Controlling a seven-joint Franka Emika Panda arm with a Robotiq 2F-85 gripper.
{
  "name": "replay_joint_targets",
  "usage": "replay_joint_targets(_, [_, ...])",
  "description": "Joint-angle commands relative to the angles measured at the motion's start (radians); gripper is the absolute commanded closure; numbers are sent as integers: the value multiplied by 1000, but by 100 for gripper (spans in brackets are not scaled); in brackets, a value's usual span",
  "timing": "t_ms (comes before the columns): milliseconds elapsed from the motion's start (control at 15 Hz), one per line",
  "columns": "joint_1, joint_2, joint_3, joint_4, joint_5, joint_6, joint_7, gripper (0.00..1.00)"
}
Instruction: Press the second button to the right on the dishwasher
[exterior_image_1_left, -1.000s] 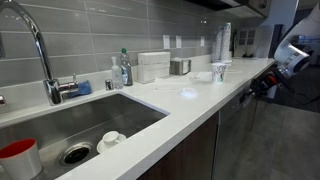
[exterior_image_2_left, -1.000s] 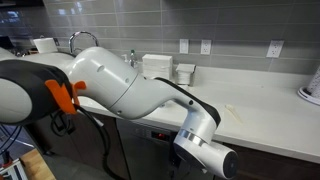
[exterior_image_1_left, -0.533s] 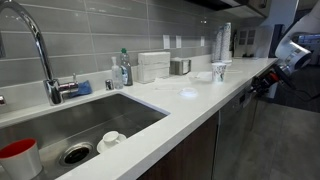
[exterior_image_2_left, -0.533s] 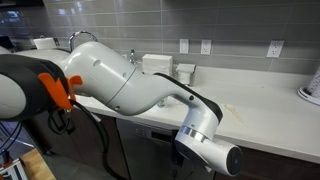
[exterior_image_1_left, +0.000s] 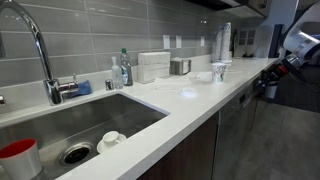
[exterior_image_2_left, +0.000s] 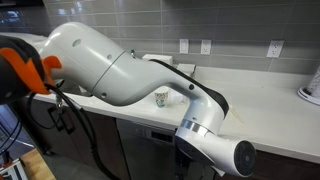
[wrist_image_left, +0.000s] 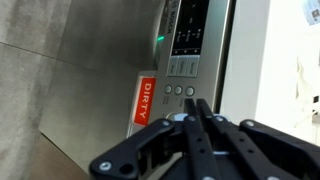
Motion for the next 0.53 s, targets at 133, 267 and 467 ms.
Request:
replay_joint_targets(133, [20, -188, -33, -220, -75, 78, -52, 44])
replay_joint_targets(267, [12, -249, -38, -272, -95, 86, -88, 30])
replay_joint_targets(467, [24, -367, -50, -373, -162, 81, -163, 7])
